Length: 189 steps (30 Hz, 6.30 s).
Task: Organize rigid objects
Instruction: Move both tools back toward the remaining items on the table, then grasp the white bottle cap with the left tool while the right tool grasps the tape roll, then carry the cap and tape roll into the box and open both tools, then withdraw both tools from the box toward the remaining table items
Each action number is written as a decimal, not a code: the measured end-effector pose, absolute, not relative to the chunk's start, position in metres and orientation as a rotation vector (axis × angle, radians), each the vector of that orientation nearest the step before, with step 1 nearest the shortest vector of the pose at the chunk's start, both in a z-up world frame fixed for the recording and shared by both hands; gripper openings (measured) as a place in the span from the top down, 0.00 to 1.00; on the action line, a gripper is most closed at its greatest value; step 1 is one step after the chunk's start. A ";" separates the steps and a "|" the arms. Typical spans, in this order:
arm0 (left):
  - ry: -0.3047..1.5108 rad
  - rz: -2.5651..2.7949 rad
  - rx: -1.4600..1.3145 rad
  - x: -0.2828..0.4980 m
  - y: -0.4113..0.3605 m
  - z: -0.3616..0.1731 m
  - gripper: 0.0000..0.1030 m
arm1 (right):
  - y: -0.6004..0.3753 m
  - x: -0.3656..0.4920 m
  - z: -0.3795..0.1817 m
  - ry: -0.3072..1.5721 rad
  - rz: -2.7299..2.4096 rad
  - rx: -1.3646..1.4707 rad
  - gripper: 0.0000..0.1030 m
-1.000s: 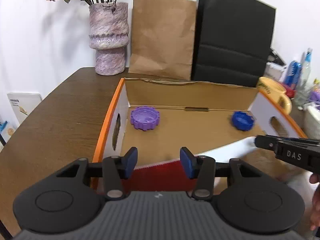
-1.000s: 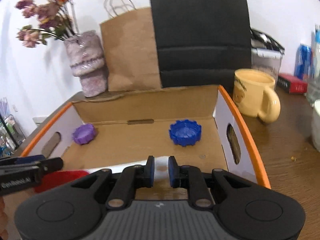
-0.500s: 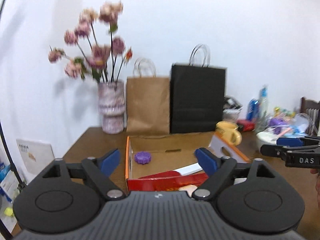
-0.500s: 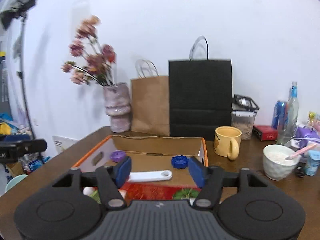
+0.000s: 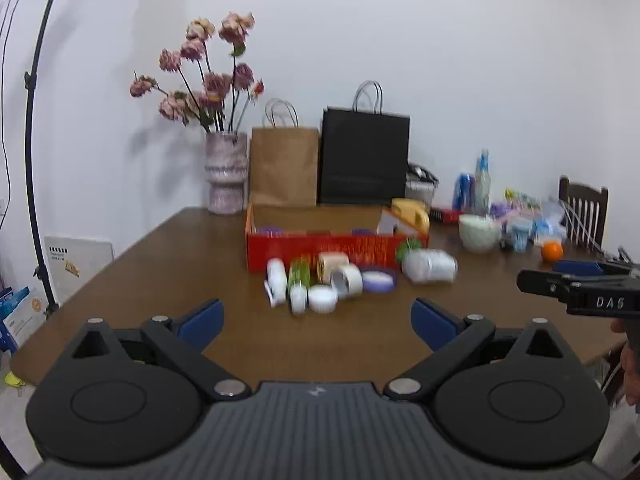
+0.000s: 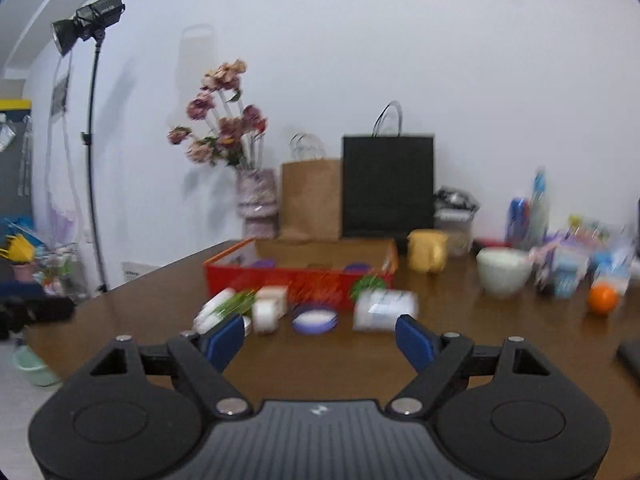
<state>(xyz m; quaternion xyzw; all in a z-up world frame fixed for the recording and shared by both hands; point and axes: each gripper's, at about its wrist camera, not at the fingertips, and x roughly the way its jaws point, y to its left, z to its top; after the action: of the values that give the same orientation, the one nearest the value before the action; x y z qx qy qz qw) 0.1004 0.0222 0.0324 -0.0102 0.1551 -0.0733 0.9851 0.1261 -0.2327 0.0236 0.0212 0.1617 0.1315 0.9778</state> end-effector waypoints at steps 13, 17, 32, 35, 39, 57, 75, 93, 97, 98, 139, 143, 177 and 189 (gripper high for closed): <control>0.436 -0.111 -0.058 0.143 0.041 -0.005 0.01 | -0.210 0.150 -0.005 0.413 0.283 0.016 0.22; 0.468 -0.092 -0.064 0.175 0.045 -0.011 0.01 | -0.205 0.179 -0.011 0.458 0.311 0.028 0.33; 0.627 -0.209 -0.018 0.309 0.012 -0.024 0.51 | -0.158 0.299 -0.017 0.498 0.435 -0.051 0.56; 0.621 -0.252 -0.006 0.308 0.003 -0.026 0.57 | -0.154 0.320 -0.014 0.490 0.439 -0.062 0.56; 0.623 -0.310 -0.042 0.303 -0.005 -0.025 0.63 | -0.142 0.345 -0.017 0.504 0.474 -0.078 0.55; 0.656 -0.145 0.059 0.344 -0.050 -0.048 0.53 | -0.218 0.341 -0.028 0.600 0.518 0.244 0.79; 0.625 -0.135 0.081 0.278 -0.053 -0.044 0.60 | -0.261 0.318 -0.040 0.570 0.367 0.278 0.25; 0.519 -0.122 0.080 0.232 -0.045 -0.020 0.60 | -0.202 0.287 -0.038 0.592 0.376 -0.038 0.59; 0.482 -0.094 0.056 0.202 -0.032 -0.001 0.60 | -0.206 0.240 -0.024 0.543 0.389 -0.015 0.59; 0.476 -0.095 0.049 0.195 -0.030 0.004 0.60 | -0.206 0.229 -0.020 0.537 0.395 -0.016 0.59; 0.698 -0.226 -0.013 0.517 -0.081 -0.013 0.59 | -0.228 0.505 -0.015 0.575 0.246 -0.029 0.58; 0.720 -0.236 -0.039 0.519 -0.077 -0.015 0.55 | -0.230 0.505 -0.020 0.578 0.242 -0.024 0.58; 0.270 -0.055 0.007 0.238 -0.031 0.078 0.01 | -0.247 0.290 0.071 0.373 0.341 0.032 0.24; 0.156 -0.061 0.090 0.095 -0.034 0.067 0.00 | -0.242 0.138 0.069 0.273 0.361 0.004 0.19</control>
<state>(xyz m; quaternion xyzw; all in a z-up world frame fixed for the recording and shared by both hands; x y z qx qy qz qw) 0.0955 -0.0338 0.0667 0.0451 0.0777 -0.0307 0.9955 0.1383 -0.2422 0.0685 0.0018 0.1354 0.1792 0.9745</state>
